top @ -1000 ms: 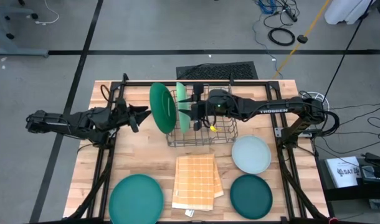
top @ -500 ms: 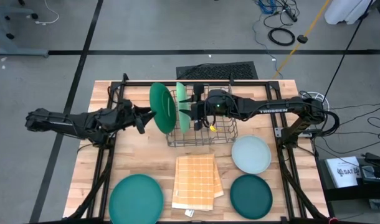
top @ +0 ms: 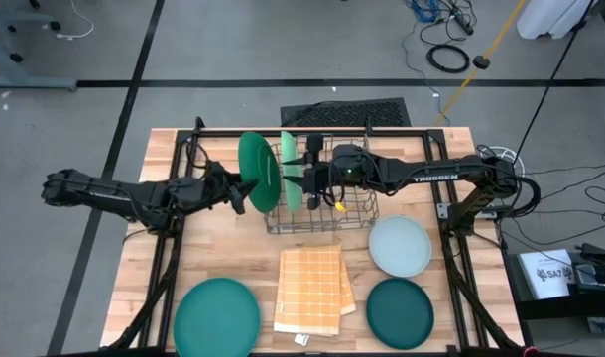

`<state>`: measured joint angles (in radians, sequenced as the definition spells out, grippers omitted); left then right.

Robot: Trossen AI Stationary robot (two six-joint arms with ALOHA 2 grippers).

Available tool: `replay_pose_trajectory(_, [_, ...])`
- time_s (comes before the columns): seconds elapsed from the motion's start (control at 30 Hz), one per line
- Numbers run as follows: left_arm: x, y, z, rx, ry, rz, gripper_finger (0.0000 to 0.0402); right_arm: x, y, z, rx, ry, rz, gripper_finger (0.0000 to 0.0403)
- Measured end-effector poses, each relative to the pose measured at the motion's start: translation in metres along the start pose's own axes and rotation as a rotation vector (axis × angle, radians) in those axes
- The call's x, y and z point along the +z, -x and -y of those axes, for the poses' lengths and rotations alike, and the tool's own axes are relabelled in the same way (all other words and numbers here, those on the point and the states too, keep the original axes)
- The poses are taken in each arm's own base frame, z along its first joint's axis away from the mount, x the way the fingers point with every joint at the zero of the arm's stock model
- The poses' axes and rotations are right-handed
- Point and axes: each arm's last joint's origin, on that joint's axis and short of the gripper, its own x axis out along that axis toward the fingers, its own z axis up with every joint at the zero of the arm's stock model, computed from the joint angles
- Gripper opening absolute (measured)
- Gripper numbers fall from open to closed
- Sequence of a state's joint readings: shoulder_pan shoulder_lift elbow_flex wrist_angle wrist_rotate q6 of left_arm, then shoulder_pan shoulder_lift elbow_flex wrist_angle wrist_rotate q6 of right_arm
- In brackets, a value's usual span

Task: Sort dishes
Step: Adjust the position of the plates in the dish rack

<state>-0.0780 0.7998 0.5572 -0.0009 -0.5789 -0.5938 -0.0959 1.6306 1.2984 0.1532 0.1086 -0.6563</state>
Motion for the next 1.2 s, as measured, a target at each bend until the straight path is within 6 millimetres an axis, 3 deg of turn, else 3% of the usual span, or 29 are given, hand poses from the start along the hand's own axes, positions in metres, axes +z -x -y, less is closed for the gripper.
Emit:
replay_pose_trajectory(0.37, [0.001, -0.005, 0.004, 0.004, -0.055, 0.044, 0.0018, 0.0, 0.0, 0.0, 0.0, 0.0, 0.0, 0.0153])
replay_pose_trajectory(0.77, [0.013, 0.001, 0.008, -0.076, -0.038, 0.12, 0.0019, 0.0, 0.0, 0.0, 0.002, 0.001, -0.003, 0.0153])
replay_pose_trajectory(1.2, [-0.008, -0.018, 0.01, -0.053, -0.033, 0.015, 0.0019, 0.0, 0.0, -0.001, 0.007, -0.014, -0.006, 0.0153])
